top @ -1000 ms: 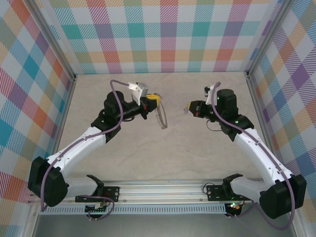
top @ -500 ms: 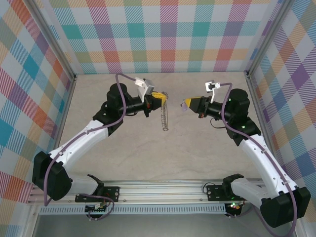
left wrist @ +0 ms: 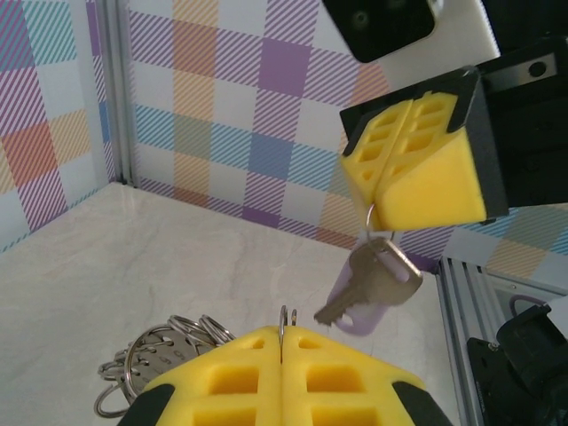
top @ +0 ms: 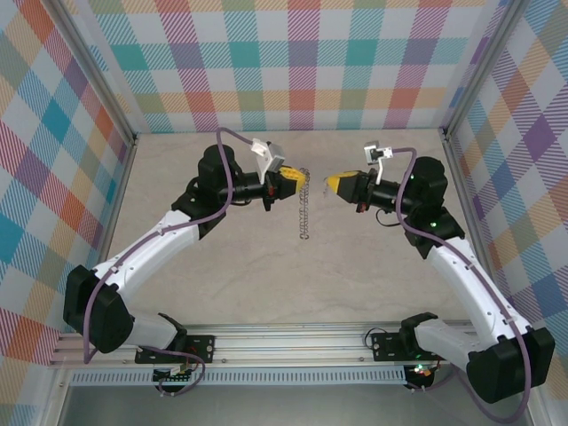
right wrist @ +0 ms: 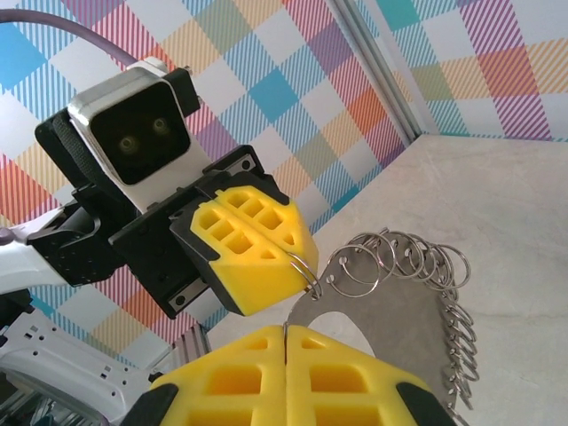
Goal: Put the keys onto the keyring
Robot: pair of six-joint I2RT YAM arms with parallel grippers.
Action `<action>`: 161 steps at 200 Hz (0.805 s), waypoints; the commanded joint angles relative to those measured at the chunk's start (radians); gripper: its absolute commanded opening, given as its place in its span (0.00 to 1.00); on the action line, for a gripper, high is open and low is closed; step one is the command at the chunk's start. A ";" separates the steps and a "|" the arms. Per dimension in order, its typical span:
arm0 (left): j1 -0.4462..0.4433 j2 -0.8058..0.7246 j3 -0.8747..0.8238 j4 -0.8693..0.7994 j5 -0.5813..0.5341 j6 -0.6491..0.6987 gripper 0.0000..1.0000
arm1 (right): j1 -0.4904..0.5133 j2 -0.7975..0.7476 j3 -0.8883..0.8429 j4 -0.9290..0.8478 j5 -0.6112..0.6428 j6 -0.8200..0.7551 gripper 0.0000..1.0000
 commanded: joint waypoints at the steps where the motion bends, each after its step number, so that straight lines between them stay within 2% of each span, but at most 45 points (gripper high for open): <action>1: -0.011 -0.003 0.049 0.015 0.040 0.024 0.00 | 0.005 0.016 0.031 0.063 -0.034 -0.003 0.00; 161: -0.036 0.029 0.078 -0.004 0.060 0.018 0.00 | 0.084 0.068 0.084 0.071 0.029 -0.045 0.00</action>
